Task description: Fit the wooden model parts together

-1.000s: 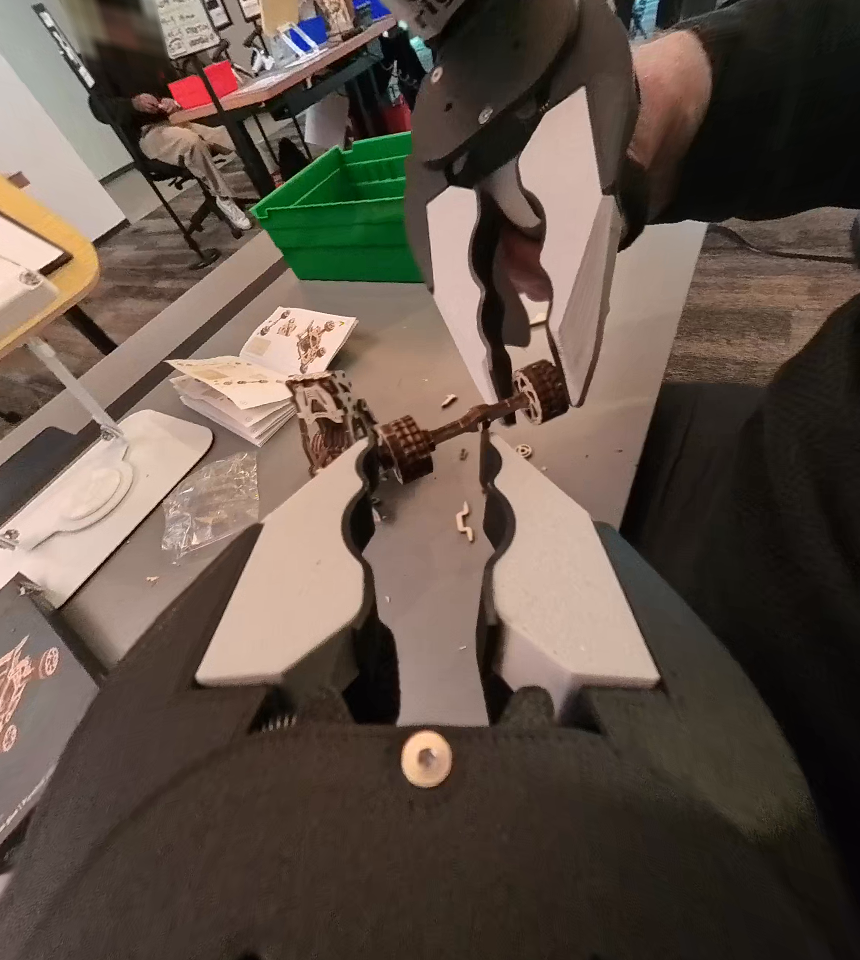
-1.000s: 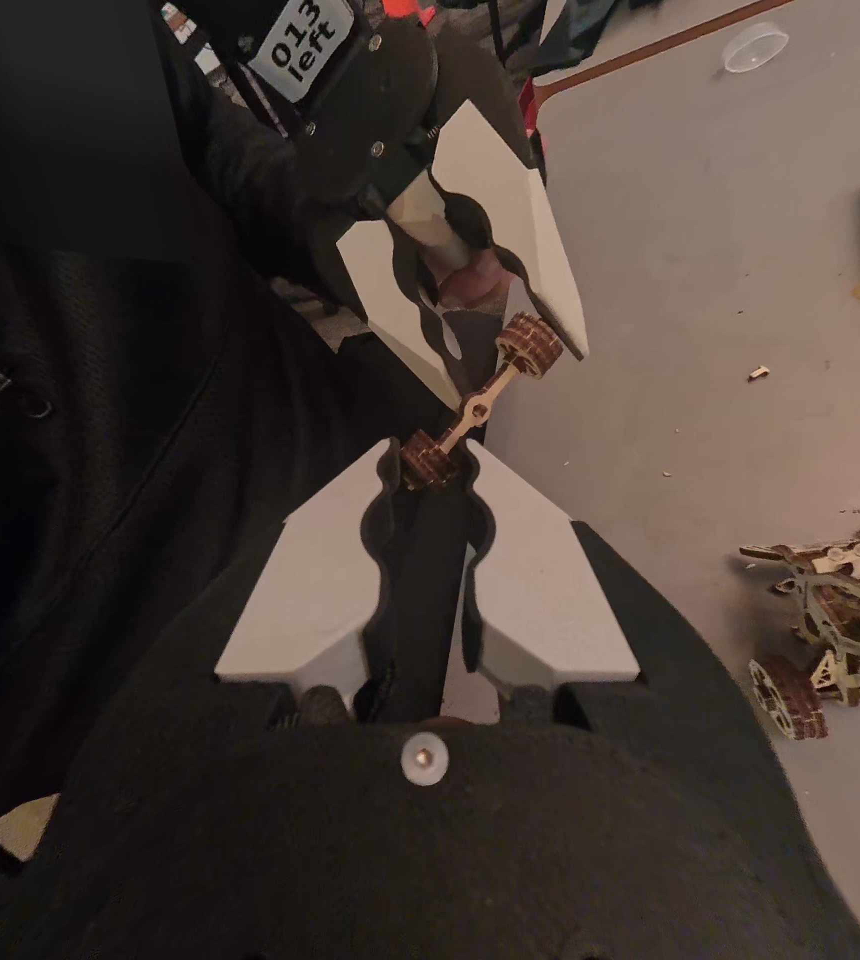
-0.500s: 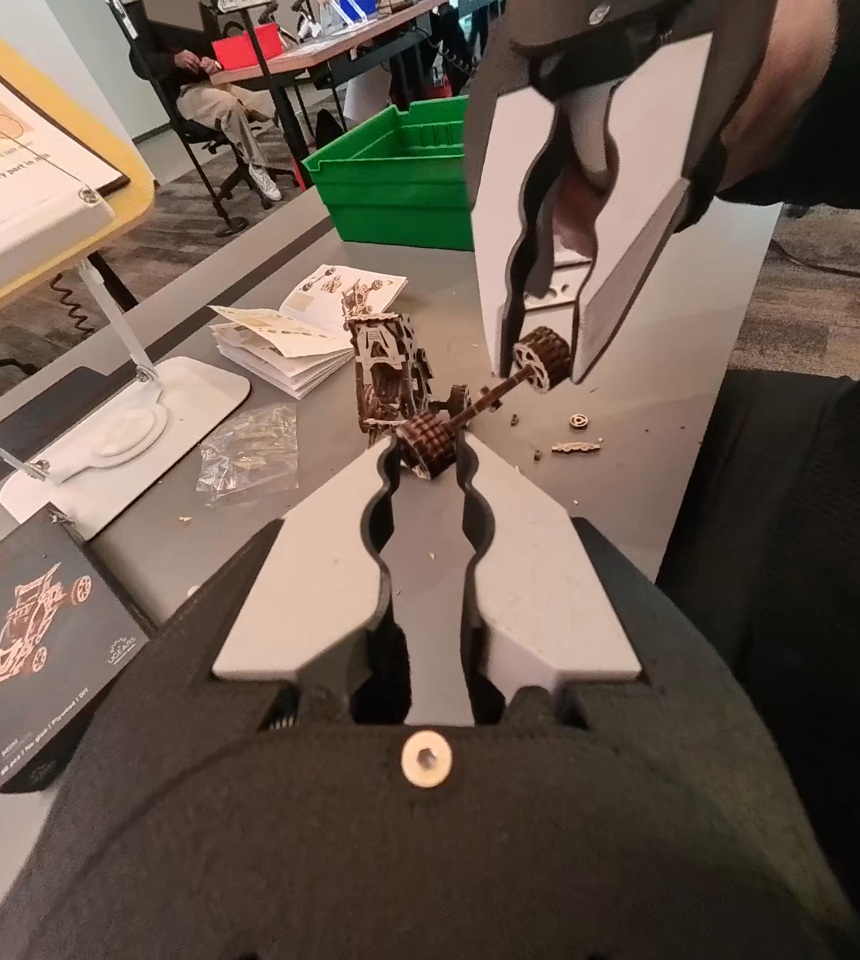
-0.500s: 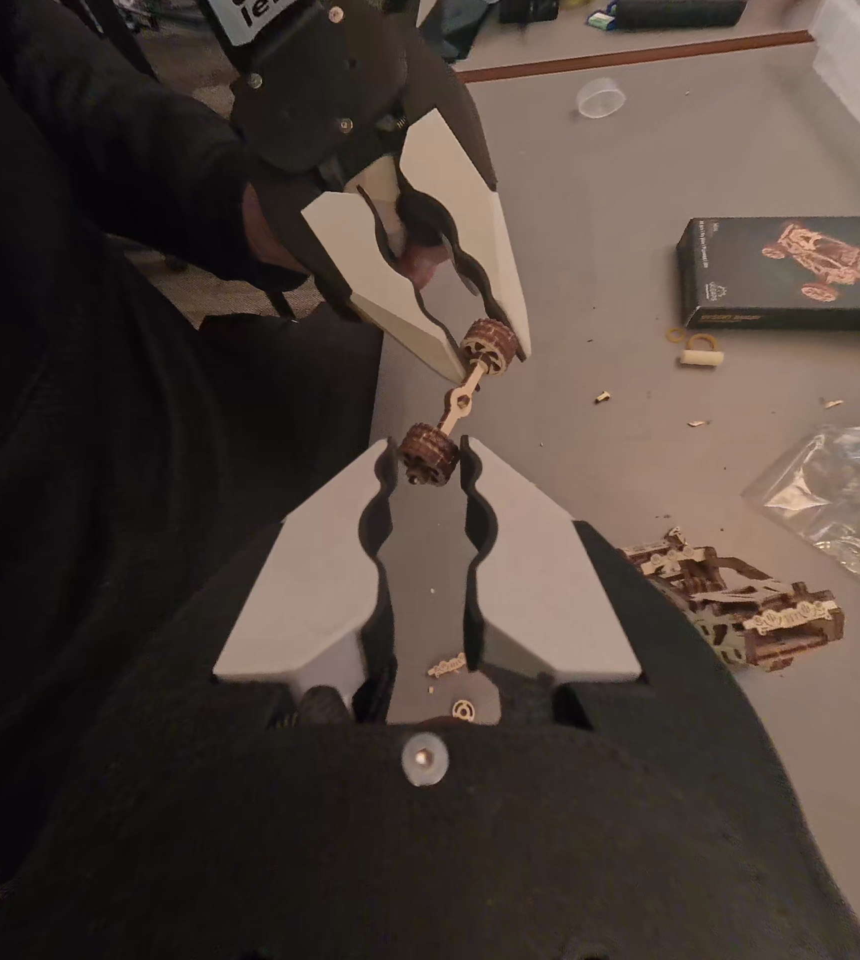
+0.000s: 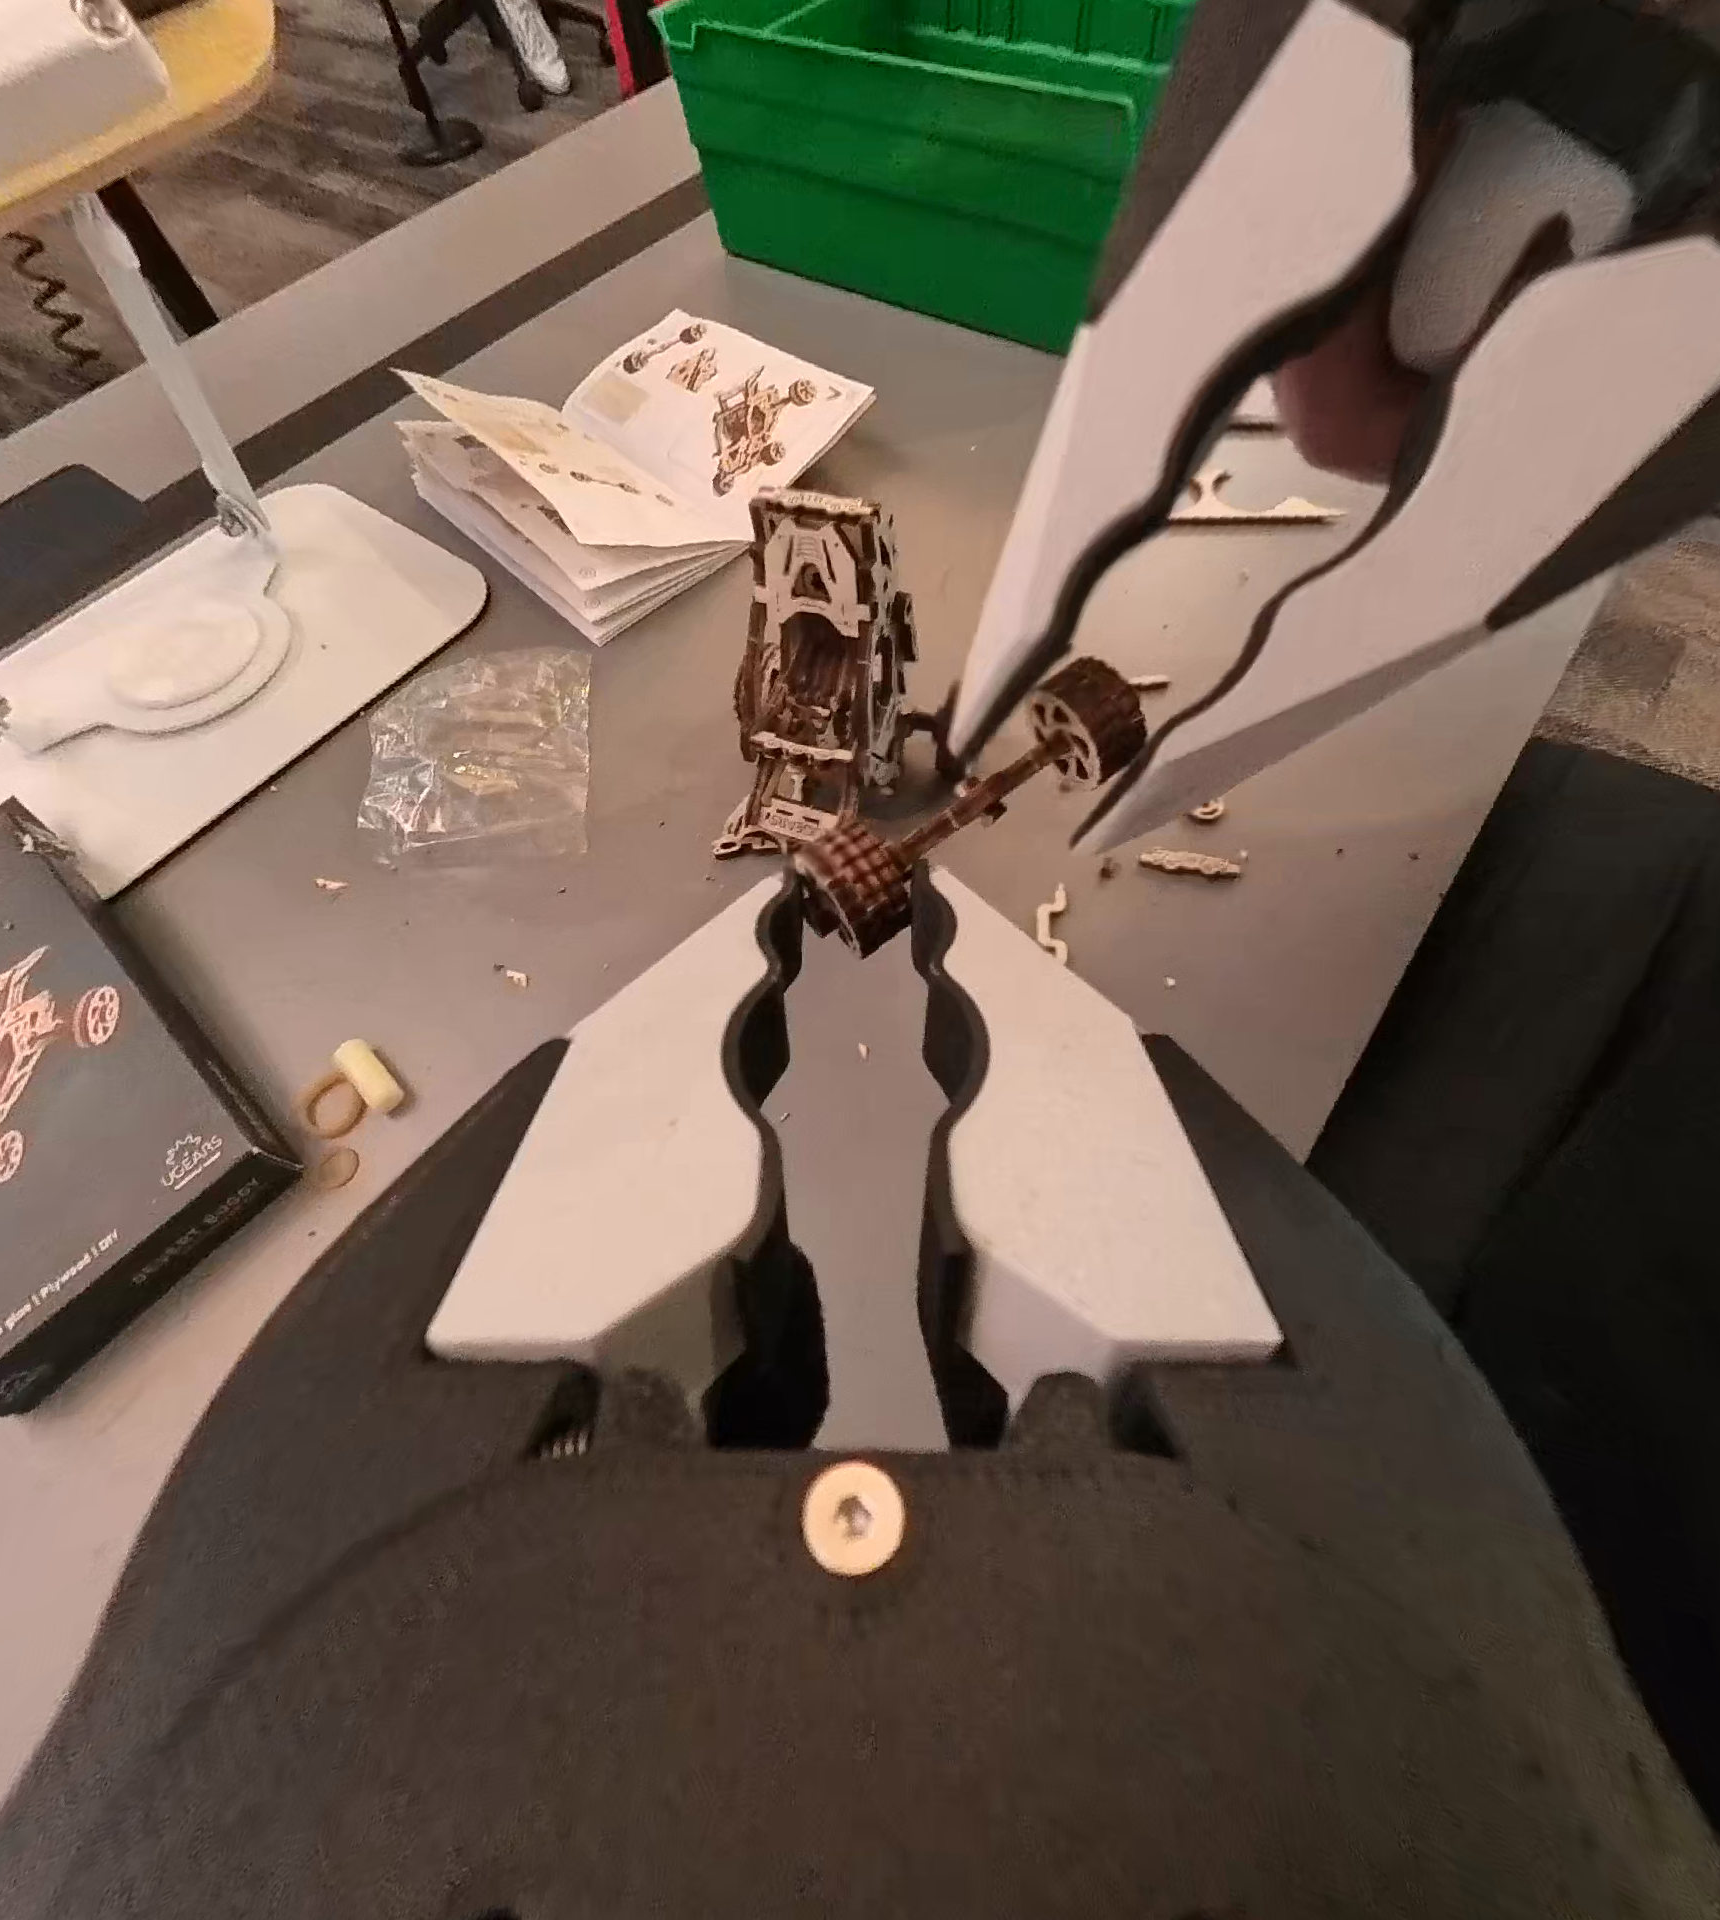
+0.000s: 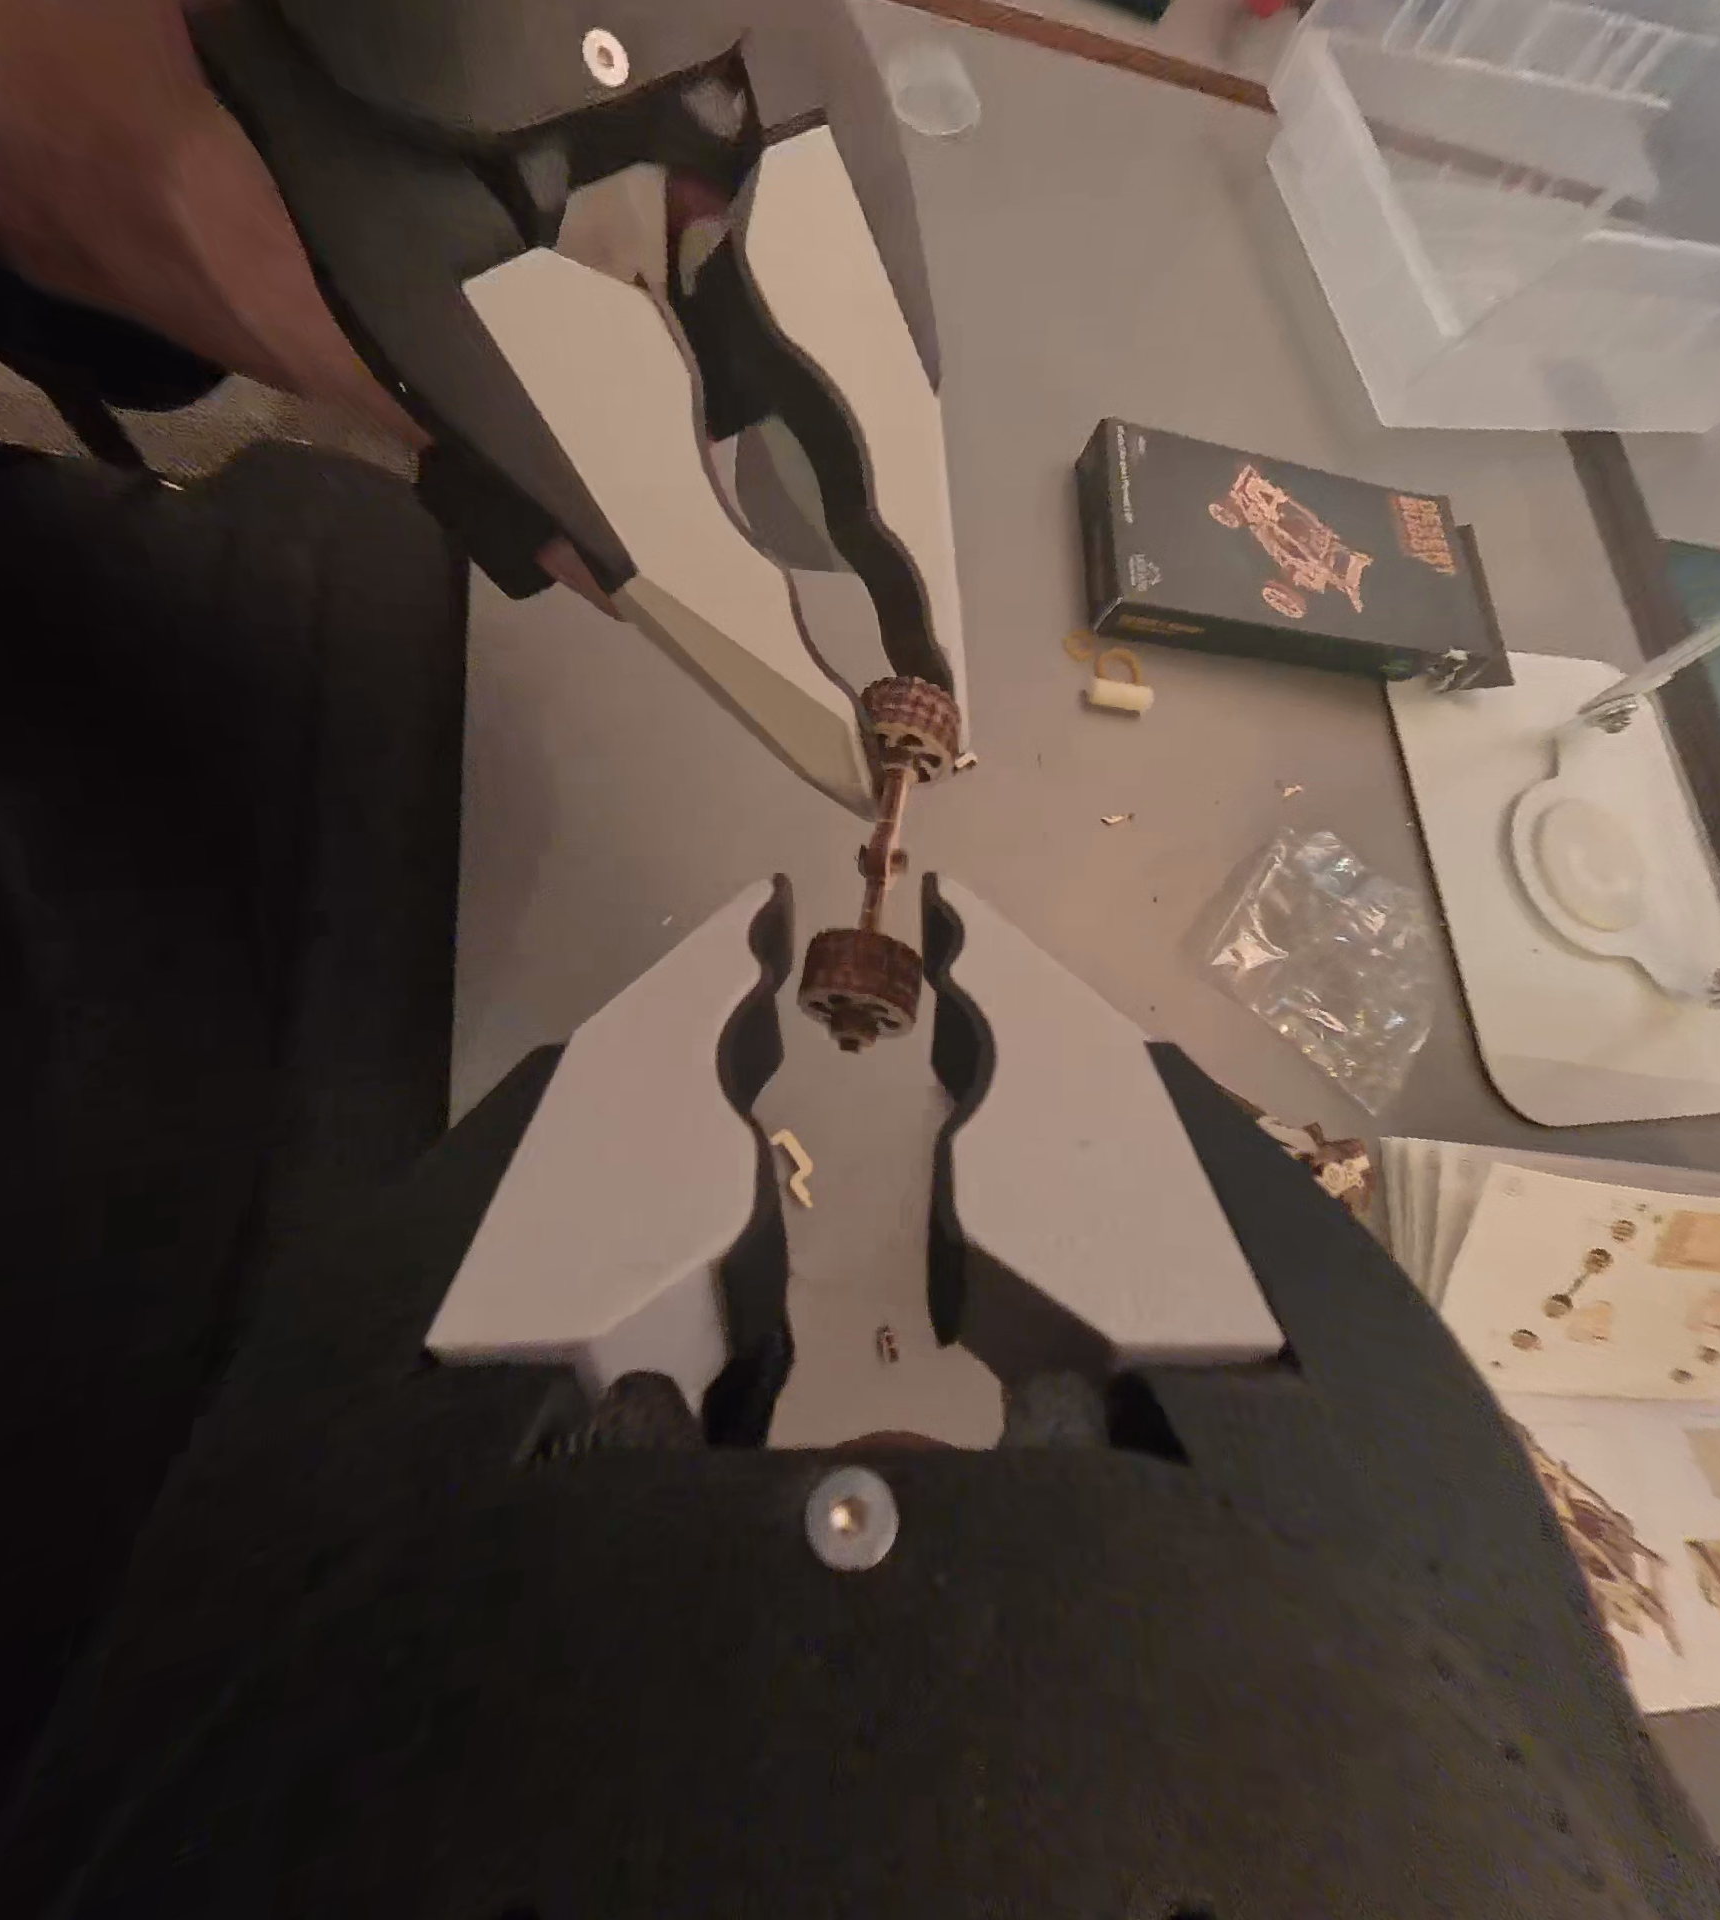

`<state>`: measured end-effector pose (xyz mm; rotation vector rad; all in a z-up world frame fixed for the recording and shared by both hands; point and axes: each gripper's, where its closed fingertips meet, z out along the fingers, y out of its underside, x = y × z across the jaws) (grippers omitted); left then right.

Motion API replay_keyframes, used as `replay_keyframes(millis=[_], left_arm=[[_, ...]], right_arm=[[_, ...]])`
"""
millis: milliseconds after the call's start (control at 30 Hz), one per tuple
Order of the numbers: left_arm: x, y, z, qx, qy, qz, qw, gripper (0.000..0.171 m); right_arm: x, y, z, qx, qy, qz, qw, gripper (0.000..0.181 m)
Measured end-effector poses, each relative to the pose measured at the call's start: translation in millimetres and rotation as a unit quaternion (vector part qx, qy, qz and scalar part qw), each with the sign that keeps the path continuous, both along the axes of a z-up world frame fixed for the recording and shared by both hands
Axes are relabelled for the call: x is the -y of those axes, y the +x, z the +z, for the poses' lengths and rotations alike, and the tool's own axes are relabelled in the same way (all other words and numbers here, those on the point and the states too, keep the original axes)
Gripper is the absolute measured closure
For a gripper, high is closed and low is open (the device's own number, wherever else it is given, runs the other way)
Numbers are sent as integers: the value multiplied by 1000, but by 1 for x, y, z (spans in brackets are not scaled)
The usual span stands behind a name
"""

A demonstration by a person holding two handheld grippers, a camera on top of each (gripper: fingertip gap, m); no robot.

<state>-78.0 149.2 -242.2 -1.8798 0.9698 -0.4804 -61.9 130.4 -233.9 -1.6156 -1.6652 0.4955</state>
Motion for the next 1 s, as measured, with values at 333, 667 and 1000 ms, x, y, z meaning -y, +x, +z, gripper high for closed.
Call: replay_keyframes(millis=[333, 667, 1000], left_arm=[[-9, -7, -11, -27, -5, 10, 1000, 154], [-21, -11, -24, -51, -3, 17, 999, 154], [-32, -13, -26, -40, -9, 25, 999, 154]], right_arm=[[-14, -7, -15, 34, 84, -12, 996, 169], [-27, -16, -31, 58, 102, 13, 993, 176], [-37, -14, -32, 27, 59, -4, 998, 178]])
